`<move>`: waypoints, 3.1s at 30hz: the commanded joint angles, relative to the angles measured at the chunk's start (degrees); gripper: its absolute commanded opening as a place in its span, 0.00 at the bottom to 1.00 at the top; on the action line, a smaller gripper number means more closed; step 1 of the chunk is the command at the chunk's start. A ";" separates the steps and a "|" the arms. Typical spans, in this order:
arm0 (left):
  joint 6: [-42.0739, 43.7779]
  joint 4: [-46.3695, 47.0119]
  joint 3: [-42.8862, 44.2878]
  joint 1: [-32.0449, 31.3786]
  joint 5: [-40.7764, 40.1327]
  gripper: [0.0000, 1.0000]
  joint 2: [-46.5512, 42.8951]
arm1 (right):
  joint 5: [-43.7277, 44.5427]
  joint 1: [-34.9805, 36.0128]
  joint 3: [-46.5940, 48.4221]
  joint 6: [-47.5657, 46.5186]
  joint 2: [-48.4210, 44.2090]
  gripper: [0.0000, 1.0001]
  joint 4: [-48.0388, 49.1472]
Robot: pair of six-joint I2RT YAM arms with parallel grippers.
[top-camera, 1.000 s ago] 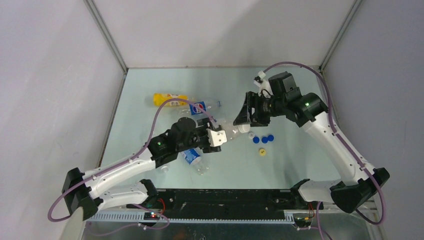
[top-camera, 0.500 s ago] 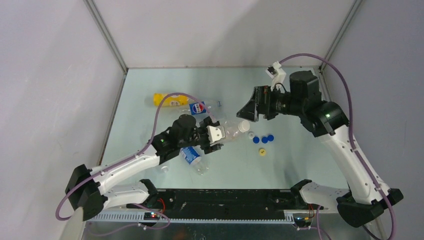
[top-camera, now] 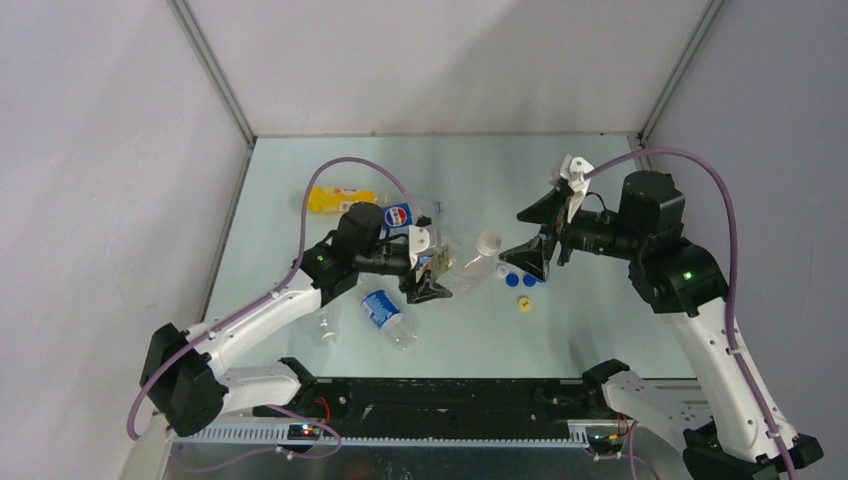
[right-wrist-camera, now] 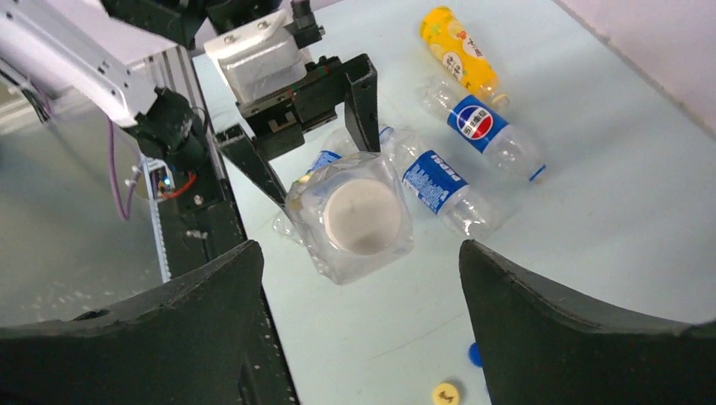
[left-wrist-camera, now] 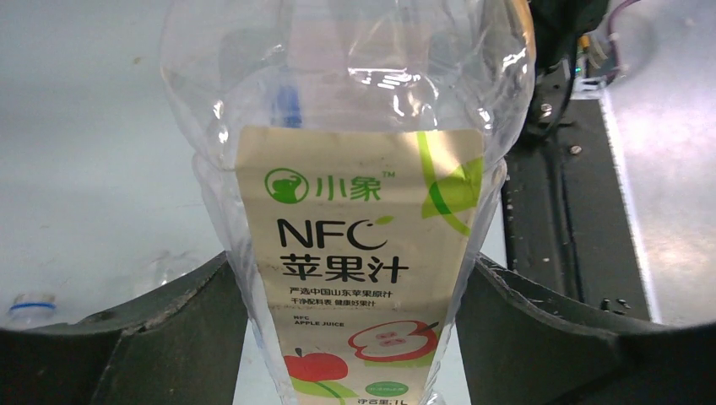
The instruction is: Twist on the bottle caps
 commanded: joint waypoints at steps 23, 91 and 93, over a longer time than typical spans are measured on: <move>-0.39 -5.64 7.10 0.48 9.00 0.00 1.66 | -9.57 2.88 -0.38 -14.83 3.68 0.62 -0.63; 21.03 -37.29 18.80 -5.65 -12.82 0.00 0.33 | 2.60 10.08 -0.38 -36.35 -3.32 0.74 -12.87; 21.69 -39.17 20.50 -5.66 -11.05 0.00 1.16 | 3.68 11.59 -0.39 -40.27 -2.77 0.74 -13.36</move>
